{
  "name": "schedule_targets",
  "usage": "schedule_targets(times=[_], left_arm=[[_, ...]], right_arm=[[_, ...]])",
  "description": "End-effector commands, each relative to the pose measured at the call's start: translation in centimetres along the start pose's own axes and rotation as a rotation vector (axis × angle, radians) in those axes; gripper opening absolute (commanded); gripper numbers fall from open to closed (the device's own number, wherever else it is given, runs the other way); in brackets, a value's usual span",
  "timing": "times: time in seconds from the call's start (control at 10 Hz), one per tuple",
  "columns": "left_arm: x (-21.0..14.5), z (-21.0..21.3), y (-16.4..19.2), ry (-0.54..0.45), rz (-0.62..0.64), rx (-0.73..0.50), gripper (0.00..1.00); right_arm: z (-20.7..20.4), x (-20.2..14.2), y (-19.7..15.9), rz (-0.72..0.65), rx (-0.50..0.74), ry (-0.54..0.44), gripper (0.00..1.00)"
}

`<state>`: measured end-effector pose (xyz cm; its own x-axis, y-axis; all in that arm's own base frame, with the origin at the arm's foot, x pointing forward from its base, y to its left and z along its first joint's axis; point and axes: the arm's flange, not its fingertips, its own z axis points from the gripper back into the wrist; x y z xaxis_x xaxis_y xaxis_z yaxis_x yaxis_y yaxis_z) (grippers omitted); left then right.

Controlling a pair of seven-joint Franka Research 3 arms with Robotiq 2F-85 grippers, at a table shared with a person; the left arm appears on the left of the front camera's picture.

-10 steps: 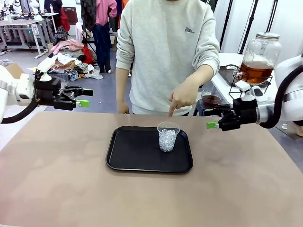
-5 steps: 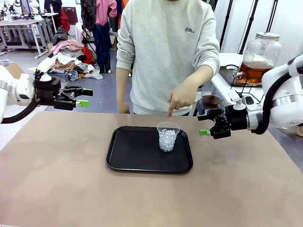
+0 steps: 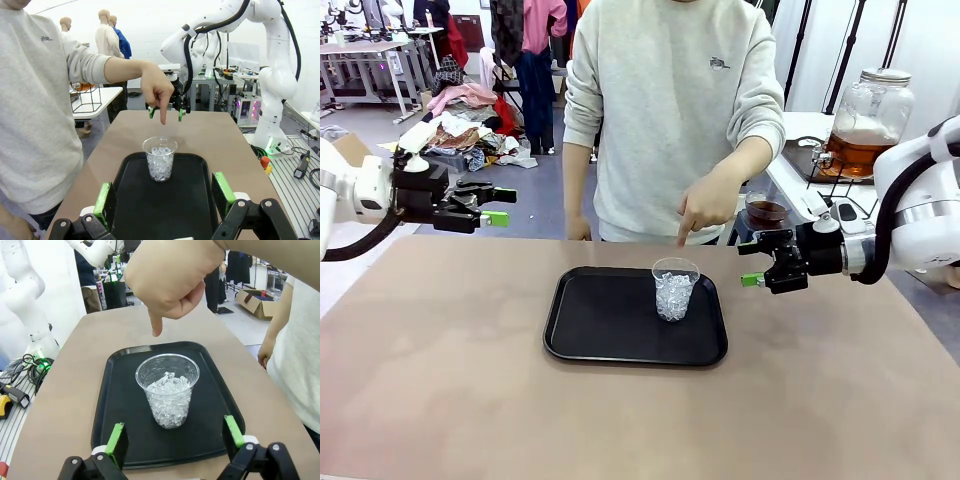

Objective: Pour the drink into the iced cup.
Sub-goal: Pick up the iced cup indicated by the human and present it to them.

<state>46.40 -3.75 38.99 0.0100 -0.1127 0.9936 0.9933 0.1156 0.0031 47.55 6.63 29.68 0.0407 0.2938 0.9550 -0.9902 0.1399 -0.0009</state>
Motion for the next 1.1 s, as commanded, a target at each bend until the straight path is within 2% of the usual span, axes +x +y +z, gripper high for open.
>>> schedule_targets(times=[0.0, 0.5, 0.7, 1.0], left_arm=[[0.2, 0.0, -0.1, 0.001, -0.004, 0.001, 1.0], [0.2, 0.0, -0.1, 0.001, -0.004, 0.001, 1.0], [0.2, 0.0, -0.1, 0.001, -0.004, 0.001, 1.0], [0.2, 0.0, -0.1, 0.001, -0.004, 0.001, 1.0]], right_arm=[[0.0, 0.0, 0.0, 0.0, 0.0, 0.0, 1.0], [-3.3, -2.9, -1.5, 0.03, 0.01, -0.082, 1.0], [-4.7, -4.3, -2.1, 0.084, 0.041, -0.085, 1.0], [-6.1, -5.5, -2.8, 0.084, 0.047, -0.076, 1.0]])
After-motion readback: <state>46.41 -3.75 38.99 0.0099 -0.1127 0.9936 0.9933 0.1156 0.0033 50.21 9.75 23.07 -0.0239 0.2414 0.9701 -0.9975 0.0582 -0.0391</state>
